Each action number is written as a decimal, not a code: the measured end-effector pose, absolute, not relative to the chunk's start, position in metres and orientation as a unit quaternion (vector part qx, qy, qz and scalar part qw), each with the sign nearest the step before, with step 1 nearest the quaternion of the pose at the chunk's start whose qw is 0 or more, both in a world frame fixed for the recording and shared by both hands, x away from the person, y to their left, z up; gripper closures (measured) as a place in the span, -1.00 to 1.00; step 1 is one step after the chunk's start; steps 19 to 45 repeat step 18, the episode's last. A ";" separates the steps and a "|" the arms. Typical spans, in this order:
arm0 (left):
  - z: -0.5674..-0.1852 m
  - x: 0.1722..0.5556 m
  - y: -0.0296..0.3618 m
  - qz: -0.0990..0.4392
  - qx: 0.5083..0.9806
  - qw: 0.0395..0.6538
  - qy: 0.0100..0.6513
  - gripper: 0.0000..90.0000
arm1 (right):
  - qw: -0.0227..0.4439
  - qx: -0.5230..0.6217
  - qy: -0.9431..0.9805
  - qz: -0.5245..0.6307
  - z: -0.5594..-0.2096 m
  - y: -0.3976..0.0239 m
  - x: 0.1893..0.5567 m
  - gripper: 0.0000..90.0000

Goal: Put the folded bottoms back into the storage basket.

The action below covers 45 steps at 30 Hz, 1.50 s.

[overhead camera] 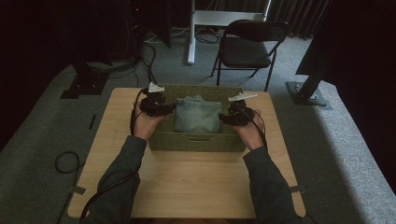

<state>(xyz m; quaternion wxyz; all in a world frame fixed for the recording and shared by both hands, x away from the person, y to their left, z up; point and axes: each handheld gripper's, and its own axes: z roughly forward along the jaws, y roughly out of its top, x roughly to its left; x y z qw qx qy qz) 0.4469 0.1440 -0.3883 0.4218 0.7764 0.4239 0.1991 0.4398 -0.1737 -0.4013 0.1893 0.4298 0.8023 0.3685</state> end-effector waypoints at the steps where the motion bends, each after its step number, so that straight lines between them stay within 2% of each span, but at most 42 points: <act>1: -0.389 0.444 0.144 0.199 0.777 0.423 0.421 -0.06 | 0.192 0.422 0.804 0.373 -0.400 -0.174 0.431 0.05; 9: -0.391 0.418 0.143 0.195 0.781 0.437 0.401 -0.07 | 0.201 0.382 0.814 0.389 -0.392 -0.170 0.404 0.03; 18: -0.386 0.399 0.143 0.197 0.780 0.449 0.389 -0.07 | 0.201 0.368 0.815 0.400 -0.392 -0.162 0.394 0.01; 45: -0.386 0.399 0.143 0.197 0.780 0.449 0.389 -0.07 | 0.201 0.368 0.815 0.400 -0.392 -0.162 0.394 0.01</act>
